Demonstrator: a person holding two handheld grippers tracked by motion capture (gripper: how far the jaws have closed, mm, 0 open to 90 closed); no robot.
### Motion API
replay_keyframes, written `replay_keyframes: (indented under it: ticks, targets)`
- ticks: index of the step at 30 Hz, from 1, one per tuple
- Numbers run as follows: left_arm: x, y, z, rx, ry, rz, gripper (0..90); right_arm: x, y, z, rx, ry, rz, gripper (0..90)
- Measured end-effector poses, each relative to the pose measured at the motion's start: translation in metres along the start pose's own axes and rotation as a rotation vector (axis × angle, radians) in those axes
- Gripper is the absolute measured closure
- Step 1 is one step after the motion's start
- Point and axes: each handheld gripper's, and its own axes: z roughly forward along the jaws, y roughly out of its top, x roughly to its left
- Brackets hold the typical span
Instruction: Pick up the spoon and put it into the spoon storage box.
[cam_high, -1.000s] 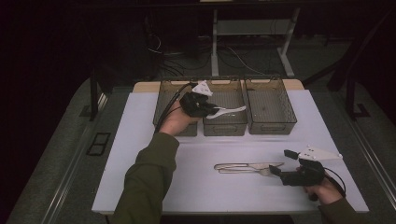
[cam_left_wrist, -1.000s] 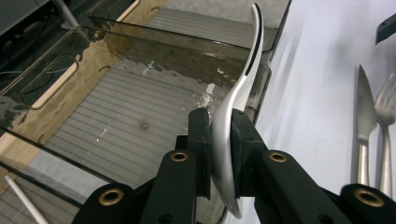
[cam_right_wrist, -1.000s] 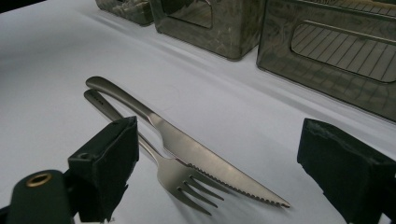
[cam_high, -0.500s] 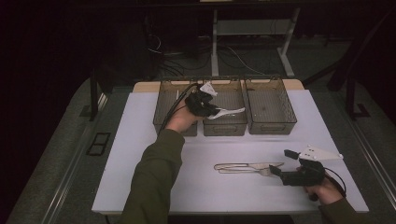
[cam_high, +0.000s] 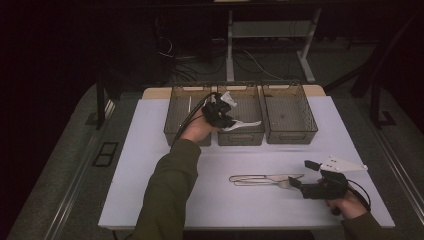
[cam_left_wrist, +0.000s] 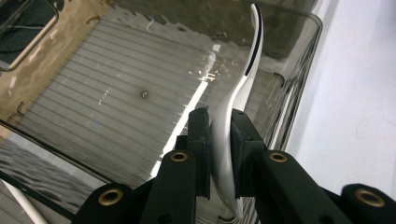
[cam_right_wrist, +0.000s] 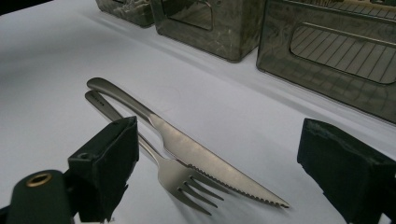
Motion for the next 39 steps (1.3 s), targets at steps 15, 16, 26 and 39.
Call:
replay_keyframes:
  ticks: [15, 16, 26, 39]
  targets:
    - [-0.002, 0.002, 0.002, -0.014, -0.008, -0.014, 73.1, 0.0, 0.0, 0.0, 0.002, -0.001, -0.004, 12.7]
    - [-0.002, 0.003, 0.001, -0.022, -0.006, -0.017, 72.1, 0.0, 0.0, 0.0, 0.001, -0.001, -0.002, 12.7]
    - [-0.006, 0.004, -0.008, -0.096, -0.028, -0.063, 66.1, 0.001, 0.0, 0.0, 0.001, -0.002, -0.002, 12.7]
    - [-0.019, -0.003, -0.034, -0.199, -0.062, -0.071, 51.2, 0.0, 0.0, 0.001, 0.004, -0.003, -0.004, 12.7]
